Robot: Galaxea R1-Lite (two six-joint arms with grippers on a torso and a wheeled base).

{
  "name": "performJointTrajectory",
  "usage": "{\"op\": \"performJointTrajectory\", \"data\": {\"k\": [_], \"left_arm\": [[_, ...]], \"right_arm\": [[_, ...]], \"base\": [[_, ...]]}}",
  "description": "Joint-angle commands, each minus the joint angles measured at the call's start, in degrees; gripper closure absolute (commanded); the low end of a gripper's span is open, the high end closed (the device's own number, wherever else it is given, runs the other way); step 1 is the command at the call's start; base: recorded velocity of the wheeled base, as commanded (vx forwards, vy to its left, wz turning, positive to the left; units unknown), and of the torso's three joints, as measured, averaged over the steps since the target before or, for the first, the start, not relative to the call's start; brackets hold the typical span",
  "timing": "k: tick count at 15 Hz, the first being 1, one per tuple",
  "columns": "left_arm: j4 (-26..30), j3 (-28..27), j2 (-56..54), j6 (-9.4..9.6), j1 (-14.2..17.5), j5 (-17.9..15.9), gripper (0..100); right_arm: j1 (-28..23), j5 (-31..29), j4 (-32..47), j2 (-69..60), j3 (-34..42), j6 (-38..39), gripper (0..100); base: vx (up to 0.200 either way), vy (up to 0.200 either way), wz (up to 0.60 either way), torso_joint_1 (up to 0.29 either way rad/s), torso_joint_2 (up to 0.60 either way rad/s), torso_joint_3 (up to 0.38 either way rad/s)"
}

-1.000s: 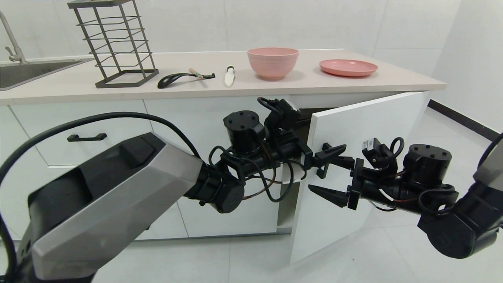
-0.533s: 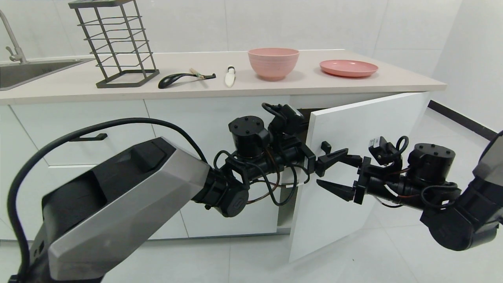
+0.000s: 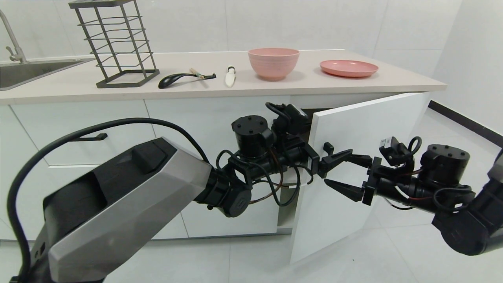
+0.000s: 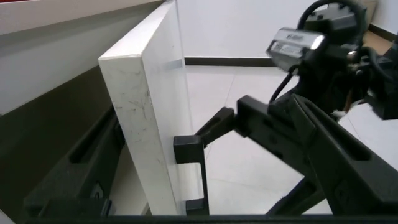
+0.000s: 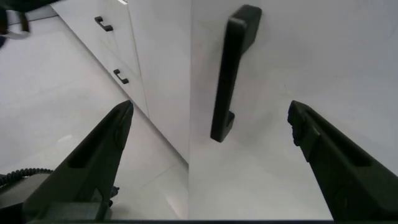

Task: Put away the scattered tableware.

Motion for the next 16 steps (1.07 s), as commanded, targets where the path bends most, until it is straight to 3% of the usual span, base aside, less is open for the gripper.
{"op": "performJointTrajectory", "data": {"k": [1, 7, 10, 16], "left_arm": [[0.0, 0.2, -1.2, 0.01, -0.5, 0.6, 0], [-0.3, 0.2, -1.2, 0.80, -1.0, 2.5, 0], [-0.2, 0.5, -1.2, 0.89, -1.8, 3.5, 0], [0.4, 4.5, -2.0, 0.89, -4.7, 3.5, 0]], "right_arm": [[-0.6, -0.2, -1.2, -9.1, 7.1, -0.4, 0], [-3.3, -0.1, -1.2, -27.6, 19.4, -1.2, 0], [-3.6, -0.2, -1.0, -35.6, 22.5, -1.2, 0], [-9.7, -1.2, -0.9, -47.2, 22.6, -1.2, 0]], "base": [[0.000, 0.000, 0.00, 0.000, 0.00, 0.000], [0.000, 0.000, 0.00, 0.000, 0.00, 0.000], [0.000, 0.000, 0.00, 0.000, 0.00, 0.000], [0.000, 0.000, 0.00, 0.000, 0.00, 0.000]]}}
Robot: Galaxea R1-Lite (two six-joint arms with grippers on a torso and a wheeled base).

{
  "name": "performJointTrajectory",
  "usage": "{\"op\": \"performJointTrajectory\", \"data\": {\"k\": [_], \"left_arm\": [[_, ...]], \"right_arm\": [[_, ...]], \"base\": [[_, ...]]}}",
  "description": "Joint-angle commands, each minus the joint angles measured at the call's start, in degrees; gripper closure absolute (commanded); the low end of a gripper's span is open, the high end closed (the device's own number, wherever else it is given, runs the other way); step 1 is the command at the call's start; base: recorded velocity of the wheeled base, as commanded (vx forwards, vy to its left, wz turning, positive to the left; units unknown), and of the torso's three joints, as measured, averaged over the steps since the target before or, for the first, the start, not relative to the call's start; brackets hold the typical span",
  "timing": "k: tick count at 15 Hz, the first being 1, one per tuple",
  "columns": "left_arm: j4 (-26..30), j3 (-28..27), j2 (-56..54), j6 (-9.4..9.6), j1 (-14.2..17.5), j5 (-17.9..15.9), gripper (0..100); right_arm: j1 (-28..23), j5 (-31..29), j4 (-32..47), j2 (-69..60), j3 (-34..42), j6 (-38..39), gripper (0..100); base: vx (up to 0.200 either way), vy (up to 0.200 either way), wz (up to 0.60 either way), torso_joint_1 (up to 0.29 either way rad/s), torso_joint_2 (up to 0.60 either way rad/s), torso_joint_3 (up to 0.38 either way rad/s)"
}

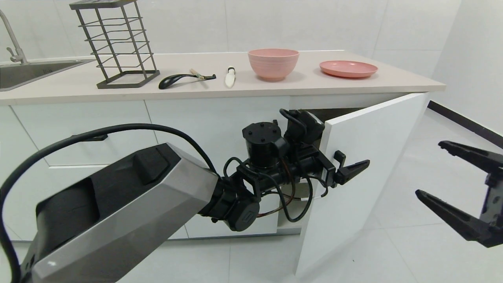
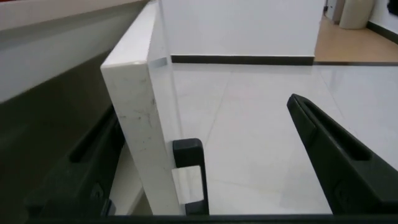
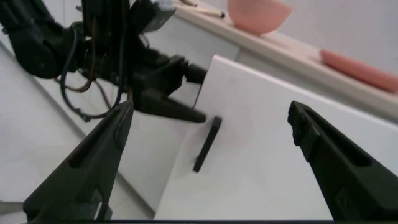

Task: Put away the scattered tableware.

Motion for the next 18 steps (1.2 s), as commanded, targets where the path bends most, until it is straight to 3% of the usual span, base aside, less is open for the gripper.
{"op": "performJointTrajectory", "data": {"k": [1, 9, 18], "left_arm": [[0.0, 2.8, -1.2, -0.05, -1.3, 0.1, 0], [0.3, 4.8, -1.4, -0.14, -6.1, 1.3, 0], [0.3, 2.1, 2.1, -0.66, -11.6, 2.1, 0]], "right_arm": [[-2.2, 0.0, 0.0, -6.0, -0.1, 0.0, 0], [-5.8, 0.1, 0.1, -11.5, -7.0, 0.0, 0], [-5.8, 0.0, 0.0, -14.4, -10.2, -0.1, 0]], "base": [[0.000, 0.000, 0.00, 0.000, 0.00, 0.000], [0.000, 0.000, 0.00, 0.000, 0.00, 0.000], [0.000, 0.000, 0.00, 0.000, 0.00, 0.000]]}}
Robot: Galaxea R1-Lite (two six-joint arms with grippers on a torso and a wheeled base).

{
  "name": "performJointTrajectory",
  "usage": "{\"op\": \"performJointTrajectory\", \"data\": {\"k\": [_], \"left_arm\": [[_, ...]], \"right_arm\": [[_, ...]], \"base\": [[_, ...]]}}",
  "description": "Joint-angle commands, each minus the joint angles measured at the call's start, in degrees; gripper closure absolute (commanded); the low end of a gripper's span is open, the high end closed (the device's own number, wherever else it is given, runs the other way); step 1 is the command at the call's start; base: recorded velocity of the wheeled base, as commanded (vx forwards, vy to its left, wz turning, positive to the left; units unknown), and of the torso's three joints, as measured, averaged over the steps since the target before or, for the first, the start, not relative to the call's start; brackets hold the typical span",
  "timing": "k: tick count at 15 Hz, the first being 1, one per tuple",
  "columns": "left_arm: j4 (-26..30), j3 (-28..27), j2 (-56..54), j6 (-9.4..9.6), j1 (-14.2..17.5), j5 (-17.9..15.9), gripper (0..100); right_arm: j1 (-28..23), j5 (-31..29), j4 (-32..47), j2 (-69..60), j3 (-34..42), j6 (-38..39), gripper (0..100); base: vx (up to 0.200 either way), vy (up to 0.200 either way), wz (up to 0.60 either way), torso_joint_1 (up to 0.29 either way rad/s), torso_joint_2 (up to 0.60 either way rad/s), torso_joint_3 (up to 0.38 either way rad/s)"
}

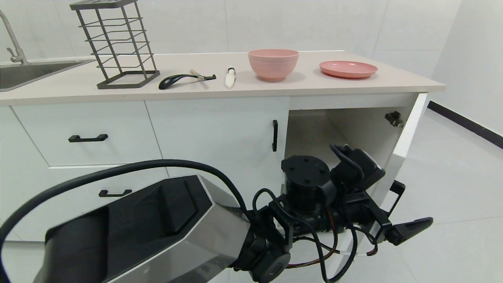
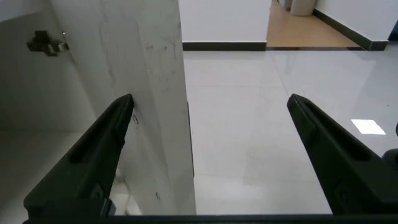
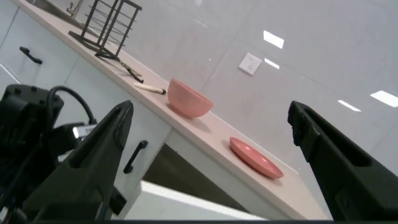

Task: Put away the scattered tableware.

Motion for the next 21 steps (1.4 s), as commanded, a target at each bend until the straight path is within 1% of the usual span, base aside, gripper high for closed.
{"op": "performJointTrajectory", "data": {"k": [1, 4, 7, 8, 9, 10, 11, 12, 13, 14, 16, 17, 18, 19, 20, 21], "left_arm": [[0.1, -2.2, 2.3, -0.03, -1.2, 0.0, 0], [0.8, -6.8, 4.7, -0.20, -3.6, 0.0, 0], [2.4, -14.6, 9.7, -0.47, -7.5, -0.1, 0], [3.9, -21.1, 13.3, -2.05, -10.6, -0.1, 0], [4.6, -23.9, 14.6, -3.28, -11.9, 0.0, 0], [4.6, -24.5, 14.8, -4.25, -12.2, 0.1, 0], [4.5, -24.3, 14.5, -4.42, -11.2, 0.1, 0], [4.0, -24.2, 14.0, -4.42, -9.1, 0.1, 0], [3.1, -22.1, 11.5, -4.34, -5.6, 0.9, 0], [2.0, -18.1, 8.2, -4.42, -3.2, 1.6, 0], [-0.2, 1.1, -7.1, -4.42, 4.5, 1.9, 0], [-1.1, 8.4, -13.5, -4.42, 7.6, 1.9, 0], [-2.7, 17.9, -22.2, -4.25, 12.2, 2.0, 0], [-3.7, 22.7, -27.2, -4.25, 14.9, 1.9, 0], [-4.8, 30.3, -35.8, -4.25, 19.8, 1.7, 0], [-5.1, 36.8, -43.3, -4.16, 24.0, 1.3, 0]], "right_arm": [[0.0, 0.0, 0.0, -0.8, -0.4, -0.1, 0], [-0.1, -0.1, -0.1, -1.9, -0.4, 0.0, 0], [-0.6, 0.0, -0.1, -4.0, -0.6, -0.1, 0], [-0.9, 0.0, -0.1, -5.7, -0.7, -0.1, 0], [-0.9, 0.1, 0.1, -6.9, -0.7, -0.1, 0], [-0.9, 0.2, 0.1, -7.7, -0.7, -0.1, 0], [-0.9, 0.2, 0.1, -8.3, -0.7, -0.1, 0], [-0.8, 0.2, 0.2, -8.8, -0.5, -0.1, 0], [-0.8, 0.3, 0.1, -9.2, 0.0, -0.1, 0], [-0.8, 0.4, 0.1, -9.4, 0.4, -0.1, 0], [-0.5, 0.5, 1.0, -10.4, 2.4, -0.1, 0], [-0.3, 0.5, 1.3, -10.9, 3.2, -0.1, 0], [-0.2, 0.5, 1.3, -10.9, 4.2, -0.1, 0], [-0.2, 0.5, 1.4, -10.9, 4.4, -0.1, 0], [-0.1, 0.5, 1.7, -10.8, 4.7, -0.1, 0], [0.3, 0.5, 2.1, -10.9, 5.2, -0.1, 0]], "base": [[0.000, 0.000, 0.00, 0.000, 0.00, 0.000], [0.000, 0.000, 0.00, 0.000, 0.00, 0.000], [0.000, 0.000, 0.00, 0.000, 0.00, 0.000], [0.000, 0.000, 0.00, 0.000, 0.00, 0.000], [0.000, 0.000, 0.00, 0.000, 0.00, 0.000], [0.000, 0.000, 0.00, 0.000, 0.00, 0.000], [0.000, 0.000, 0.00, 0.000, 0.00, 0.000], [0.000, 0.000, 0.00, 0.000, 0.00, 0.000], [0.000, 0.000, 0.00, 0.000, 0.00, 0.000], [0.000, 0.000, 0.00, 0.000, 0.00, 0.000], [0.000, 0.000, 0.00, 0.000, 0.00, 0.000], [0.000, 0.000, 0.00, 0.000, 0.00, 0.000], [0.000, 0.000, 0.00, 0.000, 0.00, 0.000], [0.000, 0.000, 0.00, 0.000, 0.00, 0.000], [0.000, 0.000, 0.00, 0.000, 0.00, 0.000], [0.000, 0.000, 0.00, 0.000, 0.00, 0.000]]}}
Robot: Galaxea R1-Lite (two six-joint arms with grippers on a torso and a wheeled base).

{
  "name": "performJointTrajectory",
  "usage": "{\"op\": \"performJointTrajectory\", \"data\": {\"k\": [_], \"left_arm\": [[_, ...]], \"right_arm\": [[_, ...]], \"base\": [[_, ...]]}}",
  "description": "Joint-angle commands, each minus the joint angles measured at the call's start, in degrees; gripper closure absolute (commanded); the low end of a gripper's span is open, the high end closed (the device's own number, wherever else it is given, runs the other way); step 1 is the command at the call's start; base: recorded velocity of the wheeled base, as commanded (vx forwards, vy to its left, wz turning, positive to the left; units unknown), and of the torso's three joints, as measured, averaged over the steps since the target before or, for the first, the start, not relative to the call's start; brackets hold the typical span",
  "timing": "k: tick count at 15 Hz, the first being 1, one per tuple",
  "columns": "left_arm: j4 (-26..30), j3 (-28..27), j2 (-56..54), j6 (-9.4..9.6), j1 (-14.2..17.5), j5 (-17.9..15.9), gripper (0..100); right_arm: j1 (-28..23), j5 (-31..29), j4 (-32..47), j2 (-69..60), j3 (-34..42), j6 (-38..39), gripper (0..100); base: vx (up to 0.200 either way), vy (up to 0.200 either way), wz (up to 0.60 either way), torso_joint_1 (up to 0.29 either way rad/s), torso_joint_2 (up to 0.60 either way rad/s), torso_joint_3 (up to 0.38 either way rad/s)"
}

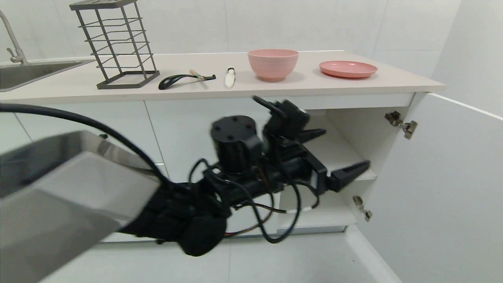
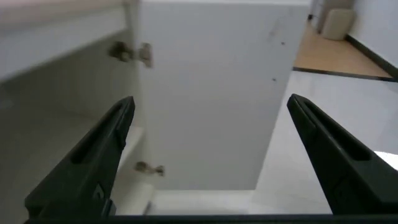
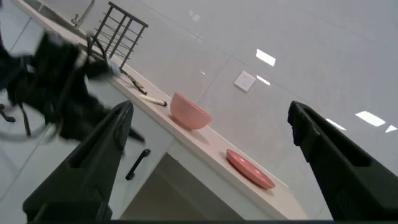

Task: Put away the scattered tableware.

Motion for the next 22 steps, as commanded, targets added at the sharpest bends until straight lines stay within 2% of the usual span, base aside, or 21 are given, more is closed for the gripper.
{"op": "performJointTrajectory", "data": {"k": [1, 2, 3, 5, 6, 7, 9, 11, 12, 13, 14, 15, 16, 17, 18, 19, 21, 22], "left_arm": [[-2.8, 24.3, -30.5, 0.32, 15.9, -0.4, 0], [-3.6, 30.1, -37.9, 0.32, 18.6, -0.4, 0], [-3.9, 32.6, -41.4, 0.41, 19.6, -0.3, 0], [-3.7, 41.7, -55.8, 1.02, 23.2, 0.0, 0], [-3.5, 43.3, -58.7, 1.46, 24.9, 0.0, 0], [-3.2, 47.0, -65.3, 1.81, 30.5, -0.2, 0], [-3.0, 52.1, -74.2, 1.64, 35.0, -0.3, 0], [-0.1, 55.8, -81.0, 1.37, 38.7, -0.3, 0], [6.4, 57.4, -88.7, 0.67, 41.0, -0.1, 0], [13.0, 57.9, -94.2, 0.14, 42.0, -0.1, 0], [20.7, 58.3, -99.3, -0.03, 43.4, -0.1, 0], [31.1, 59.2, -106.1, -0.74, 45.5, 0.1, 0], [38.3, 59.3, -110.6, -1.97, 47.1, 0.1, 0], [49.1, 59.4, -117.2, -2.93, 49.2, 0.5, 0], [52.3, 60.3, -117.6, -2.49, 48.8, 2.3, 0], [55.6, 61.8, -117.6, -1.18, 48.8, 9.6, 0], [62.9, 61.3, -117.6, -0.03, 48.8, 16.4, 0], [62.1, 61.4, -117.6, -0.38, 48.8, 17.5, 0]], "right_arm": [[0.8, 0.0, 0.0, -0.2, 1.3, 0.0, 0], [1.2, 0.0, 0.0, -1.2, 2.7, 0.0, 0], [1.4, 0.0, 0.0, -2.0, 3.4, 0.0, 0], [1.5, -0.2, 2.1, -8.5, 8.4, 0.1, 0], [1.4, -0.2, 3.5, -10.5, 9.2, 0.1, 0], [1.4, -0.5, 10.1, -16.9, 9.2, 0.2, 0], [1.1, -0.6, 22.1, -27.1, 9.4, 0.2, 0], [1.2, -0.6, 32.6, -35.7, 9.2, 0.7, 0], [1.7, -2.4, 41.8, -42.6, 9.4, 1.2, 0], [1.9, -4.7, 47.2, -45.1, 9.5, 1.6, 0], [1.9, -7.8, 49.0, -45.0, 9.5, 3.7, 0], [1.9, -14.0, 53.5, -45.0, 9.5, 9.0, 0], [1.9, -18.6, 57.1, -45.0, 9.5, 11.5, 0], [1.9, -23.3, 63.1, -45.0, 9.5, 12.6, 0], [1.9, -24.1, 67.1, -45.0, 9.5, 12.0, 0], [1.9, -24.3, 72.5, -45.0, 9.5, 9.7, 0], [1.9, -24.4, 76.6, -45.0, 9.4, 7.1, 0], [1.9, -24.4, 76.1, -45.0, 9.4, 7.1, 0]], "base": [[0.000, 0.000, 0.00, 0.000, 0.00, 0.000], [0.000, 0.000, 0.00, 0.000, 0.00, 0.000], [0.000, 0.000, 0.00, 0.000, 0.00, 0.000], [0.000, 0.000, 0.00, 0.000, 0.00, 0.000], [0.000, 0.000, 0.00, 0.000, 0.00, 0.000], [0.000, 0.000, 0.00, 0.000, 0.00, 0.000], [0.000, 0.000, 0.00, 0.000, 0.00, 0.000], [0.000, 0.000, 0.00, 0.000, 0.00, 0.000], [0.000, 0.000, 0.00, 0.000, 0.00, 0.000], [0.000, 0.000, 0.00, 0.000, 0.00, 0.000], [0.000, 0.000, 0.00, 0.000, 0.00, 0.000], [0.000, 0.000, 0.00, 0.000, 0.00, 0.000], [0.000, 0.000, 0.00, 0.000, 0.00, 0.000], [0.000, 0.000, 0.00, 0.000, 0.00, 0.000], [0.000, 0.000, 0.00, 0.000, 0.00, 0.000], [0.000, 0.000, 0.00, 0.000, 0.00, 0.000], [0.000, 0.000, 0.00, 0.000, 0.00, 0.000], [0.000, 0.000, 0.00, 0.000, 0.00, 0.000]]}}
